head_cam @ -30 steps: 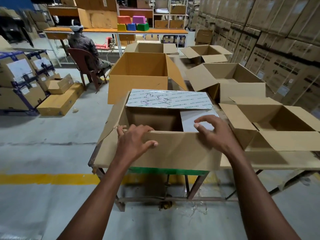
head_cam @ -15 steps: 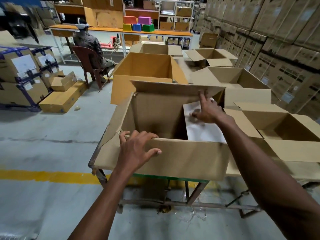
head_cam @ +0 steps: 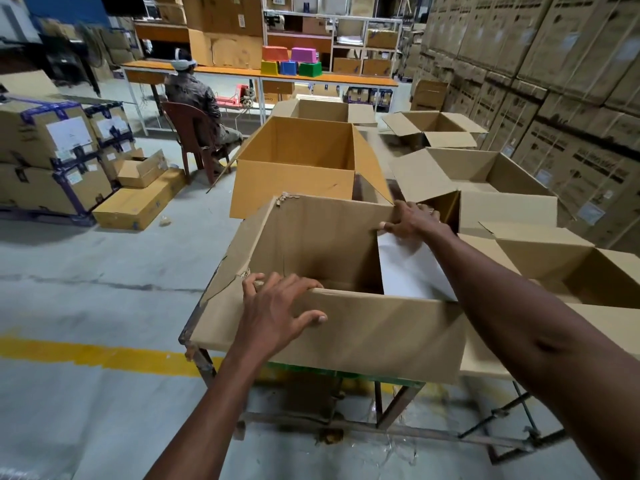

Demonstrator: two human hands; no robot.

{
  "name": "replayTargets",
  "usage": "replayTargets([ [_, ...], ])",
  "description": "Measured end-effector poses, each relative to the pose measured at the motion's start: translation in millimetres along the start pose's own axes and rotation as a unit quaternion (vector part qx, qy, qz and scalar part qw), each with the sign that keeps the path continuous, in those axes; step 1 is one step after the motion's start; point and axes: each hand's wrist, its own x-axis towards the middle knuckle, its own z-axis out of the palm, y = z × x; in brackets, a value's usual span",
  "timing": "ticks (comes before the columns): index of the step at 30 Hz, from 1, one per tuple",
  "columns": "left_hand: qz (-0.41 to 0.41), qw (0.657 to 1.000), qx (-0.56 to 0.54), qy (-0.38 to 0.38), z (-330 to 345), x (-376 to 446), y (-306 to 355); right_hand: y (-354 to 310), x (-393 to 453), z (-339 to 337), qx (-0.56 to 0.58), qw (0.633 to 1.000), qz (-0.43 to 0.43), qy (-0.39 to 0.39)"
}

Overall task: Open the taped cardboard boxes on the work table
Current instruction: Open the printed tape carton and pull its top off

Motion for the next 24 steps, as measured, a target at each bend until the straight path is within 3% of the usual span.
replayTargets([
  [6,0.007,1.0,-0.001,-0.002,-0.2,4.3,-0.8,-2.6,-7.0,-2.8,0.0,1.0,-0.003,-0.003],
  [10,0.008,1.0,-0.004,-0.001,-2.4,6.0,-0.6,-31.2,-39.4,-6.7,0.021,0.998,-0.04,0.041],
  [14,-0.013,1.0,-0.013,-0.024,-9.9,12.8,4.0,-66.9,-96.7,-0.4,0.143,0.977,-0.099,-0.121],
  [17,-0.034,0.999,-0.021,-0.022,-12.6,17.0,7.8,-84.6,-132.3,8.7,0.167,0.961,-0.091,-0.203],
  [20,-0.045,0.998,-0.03,-0.01,-12.8,16.1,10.1,-91.5,-150.9,10.0,0.138,0.96,-0.065,-0.234],
  [24,-0.046,0.998,-0.039,0.005,-12.8,12.5,11.0,-91.7,-159.8,4.9,0.142,0.97,-0.054,-0.191],
])
